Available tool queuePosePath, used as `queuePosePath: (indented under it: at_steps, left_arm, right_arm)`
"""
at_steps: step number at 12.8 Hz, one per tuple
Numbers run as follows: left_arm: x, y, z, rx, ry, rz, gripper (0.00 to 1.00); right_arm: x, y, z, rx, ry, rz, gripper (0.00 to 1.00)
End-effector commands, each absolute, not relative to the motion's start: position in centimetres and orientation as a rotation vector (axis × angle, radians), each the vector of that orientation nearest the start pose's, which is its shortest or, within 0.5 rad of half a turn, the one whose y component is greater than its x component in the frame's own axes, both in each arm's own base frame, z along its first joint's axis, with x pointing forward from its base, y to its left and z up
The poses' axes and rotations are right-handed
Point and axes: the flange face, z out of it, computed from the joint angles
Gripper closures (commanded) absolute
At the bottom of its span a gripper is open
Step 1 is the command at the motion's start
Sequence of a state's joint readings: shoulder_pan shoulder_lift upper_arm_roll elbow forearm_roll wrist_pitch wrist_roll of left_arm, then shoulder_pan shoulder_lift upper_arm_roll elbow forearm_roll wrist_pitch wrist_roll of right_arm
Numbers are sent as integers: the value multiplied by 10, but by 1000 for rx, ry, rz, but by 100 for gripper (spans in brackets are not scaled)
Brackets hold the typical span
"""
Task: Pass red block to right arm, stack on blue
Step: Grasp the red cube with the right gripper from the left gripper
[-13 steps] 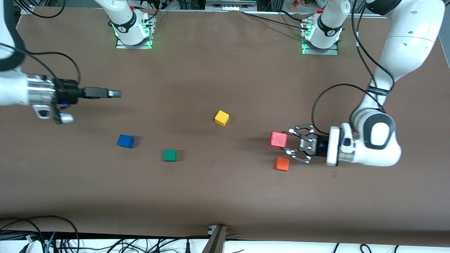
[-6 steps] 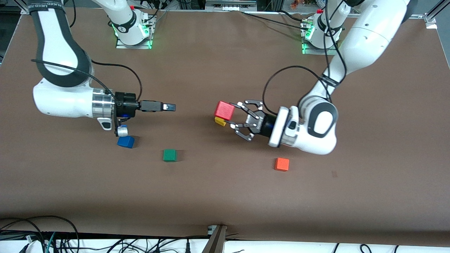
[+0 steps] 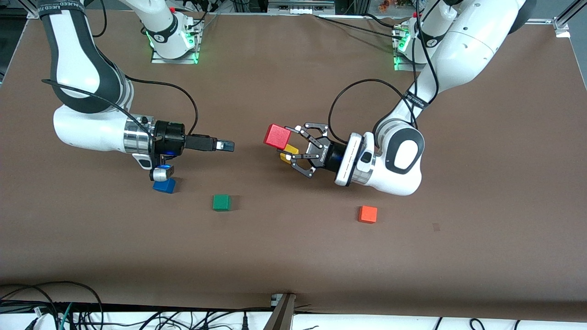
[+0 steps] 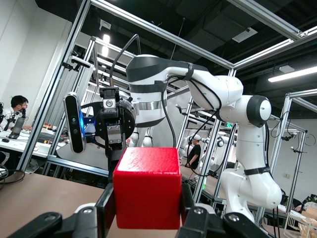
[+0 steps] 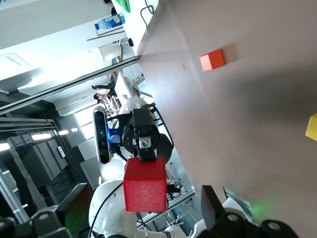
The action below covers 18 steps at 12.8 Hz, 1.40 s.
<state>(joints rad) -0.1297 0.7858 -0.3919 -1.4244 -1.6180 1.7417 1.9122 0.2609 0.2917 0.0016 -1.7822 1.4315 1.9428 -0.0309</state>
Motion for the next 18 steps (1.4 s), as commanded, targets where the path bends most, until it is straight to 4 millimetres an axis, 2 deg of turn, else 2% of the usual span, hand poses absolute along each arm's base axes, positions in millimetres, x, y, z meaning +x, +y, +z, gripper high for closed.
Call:
queuePosePath:
  at_steps: [1, 4, 6, 13, 16, 17, 18]
  left_arm:
    - [629, -393, 329, 1034, -936, 876, 100]
    - [626, -407, 327, 1064, -901, 879, 100]
    - [625, -411, 327, 1073, -893, 884, 100]
    - [621, -418, 319, 1077, -883, 863, 100]
    - [622, -417, 320, 1079, -874, 860, 100]
    - [622, -417, 320, 1079, -874, 860, 100]
    - [621, -417, 319, 1080, -872, 857, 100]
  right_arm:
    - [602, 256, 440, -1810, 413, 239, 0]
    - [591, 286, 437, -1801, 408, 236, 0]
    - [586, 298, 432, -1814, 408, 238, 0]
    - [580, 297, 409, -1836, 427, 274, 0]
    - [579, 295, 411, -1835, 434, 277, 0]
    - [579, 295, 411, -1836, 427, 272, 12]
    - [579, 296, 413, -1832, 430, 280, 47]
